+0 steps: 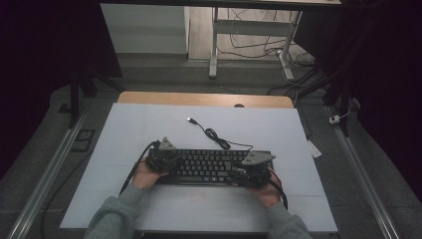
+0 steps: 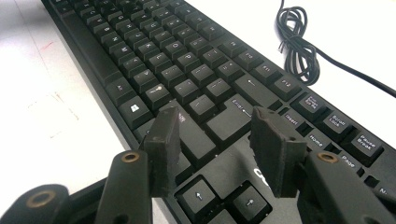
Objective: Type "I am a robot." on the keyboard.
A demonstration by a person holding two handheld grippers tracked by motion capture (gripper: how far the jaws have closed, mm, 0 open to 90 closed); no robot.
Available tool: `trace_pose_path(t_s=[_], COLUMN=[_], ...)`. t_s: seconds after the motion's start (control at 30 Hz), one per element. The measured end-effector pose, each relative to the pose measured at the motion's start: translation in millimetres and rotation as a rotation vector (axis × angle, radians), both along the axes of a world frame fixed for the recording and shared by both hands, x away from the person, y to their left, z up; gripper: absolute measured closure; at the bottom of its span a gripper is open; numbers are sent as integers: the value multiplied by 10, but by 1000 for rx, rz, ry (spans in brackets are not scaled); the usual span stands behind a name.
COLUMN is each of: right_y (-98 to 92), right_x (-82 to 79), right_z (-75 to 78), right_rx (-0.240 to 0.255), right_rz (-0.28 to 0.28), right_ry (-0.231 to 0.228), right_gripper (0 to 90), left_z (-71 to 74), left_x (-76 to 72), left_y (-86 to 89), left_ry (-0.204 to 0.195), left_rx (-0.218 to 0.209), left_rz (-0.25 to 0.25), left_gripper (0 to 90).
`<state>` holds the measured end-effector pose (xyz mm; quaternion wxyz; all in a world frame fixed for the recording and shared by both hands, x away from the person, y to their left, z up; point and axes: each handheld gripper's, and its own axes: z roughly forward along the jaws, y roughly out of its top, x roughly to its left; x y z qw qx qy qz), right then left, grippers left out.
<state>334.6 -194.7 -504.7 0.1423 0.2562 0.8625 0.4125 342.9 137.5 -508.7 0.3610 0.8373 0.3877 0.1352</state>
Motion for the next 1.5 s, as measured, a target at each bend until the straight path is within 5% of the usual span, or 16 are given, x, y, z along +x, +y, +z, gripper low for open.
trace_pose_path(t_s=[0.13, 0.3, 0.47, 0.73, 1.13, 1.27, 1.5], right_y=[-14, -33, -57, -48, 5, 114, 369], right_x=[6, 13, 26, 33, 40, 63, 132], right_z=[5, 7, 9, 6, 27, 76, 134], right_rx=[-4, 1, 1, 7, 33, 69, 74], right_rz=[-4, -11, -17, -10, 2, 23, 93], right_ry=[-4, 0, 4, 0, 6, 12, 58], right_gripper=[527, 525, 524, 524, 532, 598, 890], left_z=[80, 154, 134, 100, 69, 55, 19], left_x=[-49, -137, -260, -409, -566, -545, -523], left_y=[95, 195, 272, 441, 545, 539, 545], left_ry=[-18, -30, -22, -12, -12, -4, 14], left_rx=[-30, -45, -29, -52, -52, -50, -45], left_rz=[21, 51, 78, 130, 130, 125, 121], left_gripper=[855, 616, 469, 401, 370, 362, 354])
